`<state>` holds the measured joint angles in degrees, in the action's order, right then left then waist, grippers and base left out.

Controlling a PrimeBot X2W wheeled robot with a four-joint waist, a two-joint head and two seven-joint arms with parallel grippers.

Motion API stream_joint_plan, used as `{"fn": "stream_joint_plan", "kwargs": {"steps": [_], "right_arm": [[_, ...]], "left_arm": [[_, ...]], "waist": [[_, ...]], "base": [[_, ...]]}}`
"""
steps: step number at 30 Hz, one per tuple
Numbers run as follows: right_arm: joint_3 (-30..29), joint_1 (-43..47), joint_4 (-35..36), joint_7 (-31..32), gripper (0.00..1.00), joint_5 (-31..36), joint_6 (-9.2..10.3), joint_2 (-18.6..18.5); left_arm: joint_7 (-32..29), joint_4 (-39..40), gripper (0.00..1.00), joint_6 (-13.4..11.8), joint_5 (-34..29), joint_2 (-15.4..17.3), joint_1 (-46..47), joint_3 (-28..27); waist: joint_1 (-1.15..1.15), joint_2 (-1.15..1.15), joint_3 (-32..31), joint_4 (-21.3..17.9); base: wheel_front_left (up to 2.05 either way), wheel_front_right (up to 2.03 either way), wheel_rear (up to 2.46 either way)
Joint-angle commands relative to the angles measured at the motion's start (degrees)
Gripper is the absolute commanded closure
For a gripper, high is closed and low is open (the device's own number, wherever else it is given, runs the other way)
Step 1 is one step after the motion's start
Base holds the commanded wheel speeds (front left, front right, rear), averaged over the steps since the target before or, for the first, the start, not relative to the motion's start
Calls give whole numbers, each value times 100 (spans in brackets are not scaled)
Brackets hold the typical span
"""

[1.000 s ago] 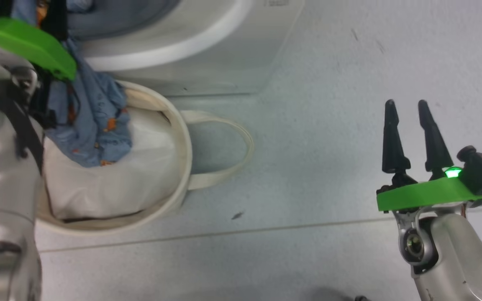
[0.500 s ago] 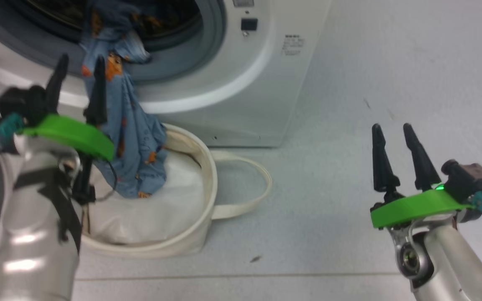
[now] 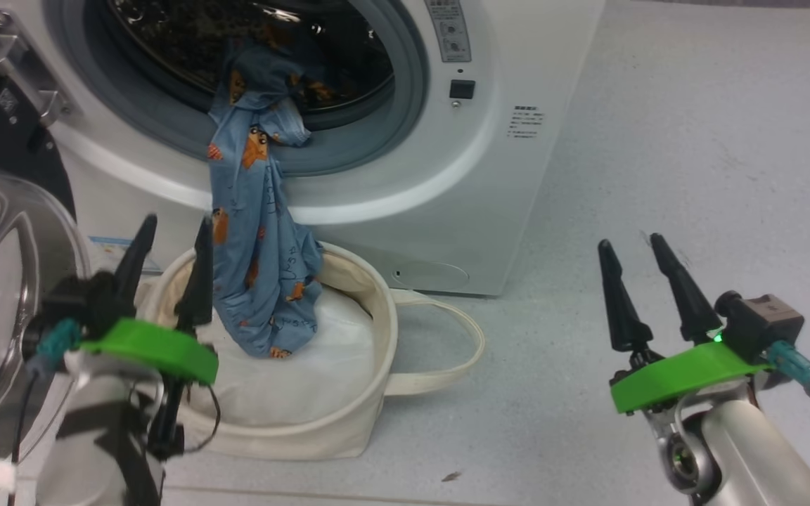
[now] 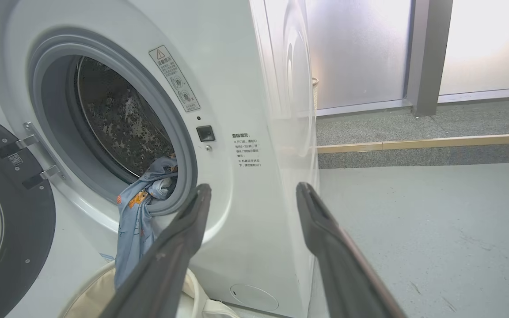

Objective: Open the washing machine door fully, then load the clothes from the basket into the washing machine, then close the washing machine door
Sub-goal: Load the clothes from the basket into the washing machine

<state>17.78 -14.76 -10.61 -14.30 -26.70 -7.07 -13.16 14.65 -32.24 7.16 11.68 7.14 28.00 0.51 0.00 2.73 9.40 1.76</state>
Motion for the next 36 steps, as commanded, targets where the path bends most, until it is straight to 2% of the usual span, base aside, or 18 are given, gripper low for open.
{"fn": "stream_joint_plan", "kwargs": {"steps": [1,9,36], "right_arm": [[39,16,173,-70,0,58,-42,-66],[-276,179,151,-70,0,625,-42,-90],[-290,317,316,-70,0,679,-42,-1]], "left_arm": [[34,236,0,31,-29,159,-38,-251],[35,427,0,32,-54,68,-482,-526],[35,392,0,33,4,-81,-632,-639]], "waist": [[0,0,-23,48],[0,0,-148,225],[0,0,-19,201]], "base": [[0,0,0],[0,0,0],[0,0,0]]}}
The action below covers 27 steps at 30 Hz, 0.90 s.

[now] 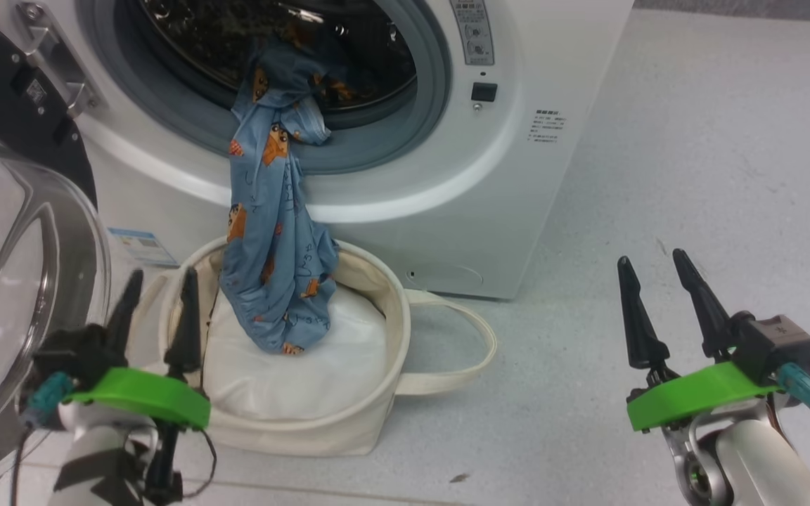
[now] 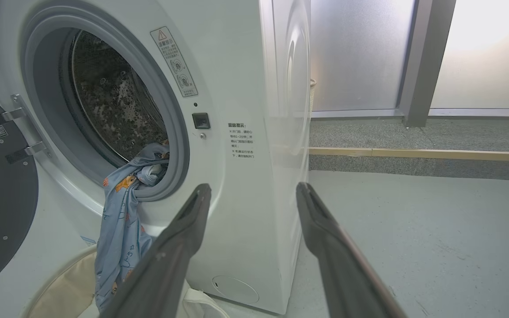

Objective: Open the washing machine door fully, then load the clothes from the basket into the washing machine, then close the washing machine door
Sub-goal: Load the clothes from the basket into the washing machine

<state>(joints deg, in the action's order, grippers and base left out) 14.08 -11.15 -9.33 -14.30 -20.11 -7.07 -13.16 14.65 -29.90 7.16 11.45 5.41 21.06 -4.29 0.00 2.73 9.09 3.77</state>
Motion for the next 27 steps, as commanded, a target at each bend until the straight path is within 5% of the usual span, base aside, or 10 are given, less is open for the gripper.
{"fn": "stream_joint_plan", "kwargs": {"steps": [1,14,27], "right_arm": [[84,-56,194,-70,0,17,-42,3],[129,-372,295,-70,0,179,-42,6],[-87,-761,801,-70,0,519,-42,7]], "left_arm": [[35,43,0,33,40,93,56,-120],[35,-2292,0,33,331,399,687,790],[35,-3134,0,33,518,734,1855,1289]], "waist": [[0,0,43,-4],[0,0,744,-360],[0,0,2149,-828]], "base": [[0,0,0],[0,0,0],[0,0,0]]}}
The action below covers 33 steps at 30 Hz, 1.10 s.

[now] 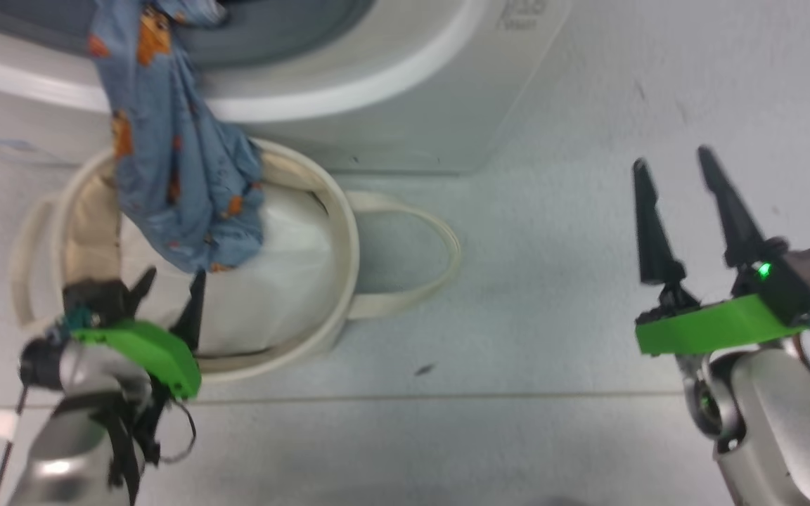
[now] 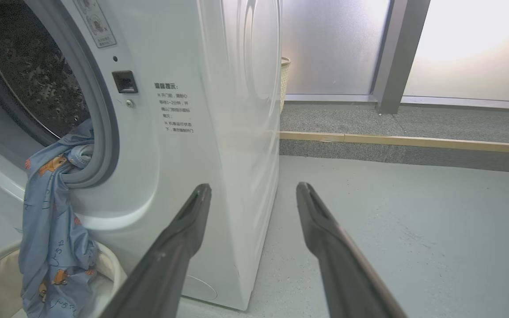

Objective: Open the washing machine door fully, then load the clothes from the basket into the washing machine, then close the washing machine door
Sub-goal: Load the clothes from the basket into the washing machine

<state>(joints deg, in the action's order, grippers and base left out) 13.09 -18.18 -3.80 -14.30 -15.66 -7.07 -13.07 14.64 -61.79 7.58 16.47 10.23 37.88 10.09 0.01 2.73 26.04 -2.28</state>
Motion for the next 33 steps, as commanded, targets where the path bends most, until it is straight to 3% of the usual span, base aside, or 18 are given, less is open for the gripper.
{"fn": "stream_joint_plan", "kwargs": {"steps": [1,14,28,29,30,31,33], "right_arm": [[-30,-76,303,-70,0,102,-42,11],[-388,-103,863,-70,0,476,-42,196],[-520,8,1058,-70,0,613,-42,303],[-519,7,1056,-70,0,612,-42,303],[-519,5,1053,-70,0,612,-42,302],[-522,3,1051,-70,0,611,-42,301],[-537,4,1041,-70,0,611,-42,301]], "left_arm": [[36,42,0,-9,5,279,270,-149],[36,-364,0,-37,-168,529,1442,-183],[36,-464,0,-13,-190,598,2105,-97],[36,-451,11,-13,-210,610,2111,-83],[36,-439,85,-13,-220,625,2112,-81],[36,-444,100,-12,-216,633,2112,-95],[36,-453,100,-29,-198,648,2125,-146]], "waist": [[-1,0,576,-249],[-1,0,1815,-357],[-1,0,2114,-359],[-1,0,2106,-364],[-1,0,2097,-368],[-1,0,2087,-369],[-1,0,2071,-354]], "base": [[0,0,0],[0,0,0],[0,0,0],[0,0,0],[0,0,0],[0,0,0],[0,0,0]]}}
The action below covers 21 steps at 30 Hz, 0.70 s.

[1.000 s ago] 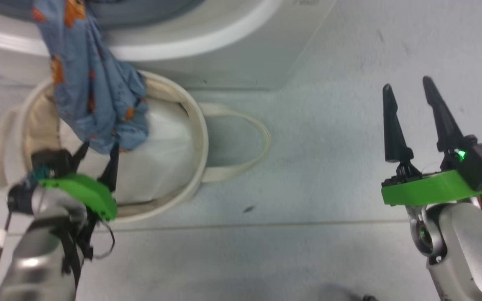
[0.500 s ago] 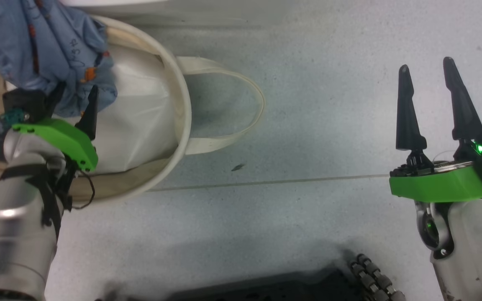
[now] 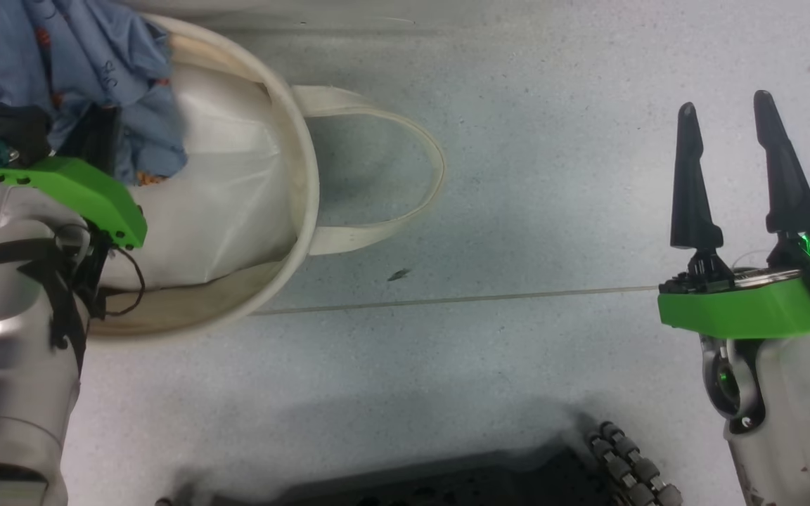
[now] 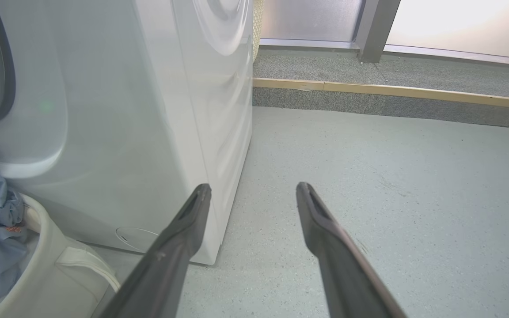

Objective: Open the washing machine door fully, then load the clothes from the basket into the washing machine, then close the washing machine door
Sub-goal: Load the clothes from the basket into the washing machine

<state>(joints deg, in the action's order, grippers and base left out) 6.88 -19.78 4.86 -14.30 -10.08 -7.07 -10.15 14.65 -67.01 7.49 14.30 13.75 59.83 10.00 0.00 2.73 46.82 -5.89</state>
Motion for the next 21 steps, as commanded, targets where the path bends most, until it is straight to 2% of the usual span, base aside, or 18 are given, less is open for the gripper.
{"fn": "stream_joint_plan", "kwargs": {"steps": [1,4,9,14,21], "right_arm": [[78,166,166,-70,0,51,-42,10],[69,170,127,-70,0,24,-42,11],[145,102,36,-70,0,-82,-42,45],[245,74,-219,-70,0,-263,-42,103],[388,58,-471,-70,0,-496,-42,179]], "left_arm": [[35,69,100,-52,35,297,-71,-175],[35,162,100,-127,92,277,-108,-310],[35,756,100,-90,196,330,-400,-638],[35,1703,100,-37,-26,303,-835,-760],[35,2639,100,-14,-259,349,-1017,-904]], "waist": [[0,0,-26,22],[0,0,-119,79],[0,0,-391,106],[0,0,-825,197],[0,0,-1407,158]], "base": [[0,0,0],[0,0,0],[0,0,0],[0,0,0],[0,0,0]]}}
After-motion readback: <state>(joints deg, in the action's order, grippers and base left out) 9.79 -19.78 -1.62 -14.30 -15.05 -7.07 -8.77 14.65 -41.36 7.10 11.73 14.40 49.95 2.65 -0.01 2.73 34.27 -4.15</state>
